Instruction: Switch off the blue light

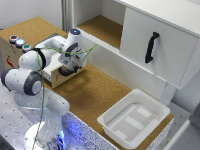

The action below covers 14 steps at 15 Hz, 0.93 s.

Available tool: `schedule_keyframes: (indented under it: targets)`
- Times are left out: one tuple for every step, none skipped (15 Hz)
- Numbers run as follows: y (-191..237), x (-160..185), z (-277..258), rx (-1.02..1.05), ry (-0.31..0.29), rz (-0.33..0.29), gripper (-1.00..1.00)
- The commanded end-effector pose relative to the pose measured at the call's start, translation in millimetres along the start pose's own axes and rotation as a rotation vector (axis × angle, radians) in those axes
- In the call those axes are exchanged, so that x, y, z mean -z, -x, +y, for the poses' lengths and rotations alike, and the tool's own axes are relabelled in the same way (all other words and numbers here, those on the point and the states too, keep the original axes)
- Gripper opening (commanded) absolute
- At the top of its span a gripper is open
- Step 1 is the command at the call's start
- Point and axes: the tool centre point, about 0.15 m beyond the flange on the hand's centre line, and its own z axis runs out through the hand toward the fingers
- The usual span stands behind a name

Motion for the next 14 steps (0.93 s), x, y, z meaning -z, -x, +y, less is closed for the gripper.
schedule_keyframes:
  targets:
    - [-13,65,-22,0.103,-0.003,-0.032,1.00]
    - [-18,71,-32,0.139,-0.007,-0.057,1.00]
    - [-22,80,-51,0.195,-0.016,-0.086,1.00]
    - [-24,88,-70,0.249,-0.014,-0.097,1.00]
    - [-24,95,-91,0.307,-0.015,-0.117,1.00]
    - [-21,102,-116,0.375,-0.022,-0.139,1.00]
    - [-19,105,-131,0.413,-0.025,-0.159,1.00]
    - [-14,110,-160,0.496,-0.031,-0.195,1.00]
    - [-10,114,-181,0.555,-0.050,-0.222,1.00]
    - [-3,120,-212,0.641,-0.033,-0.255,1.00]
    - [2,127,-236,0.704,-0.040,-0.272,1.00]
    - [8,132,-259,0.765,-0.036,-0.290,1.00]
    - [14,136,-283,0.819,-0.030,-0.306,1.00]
    - [19,138,-302,0.857,-0.040,-0.318,1.00]
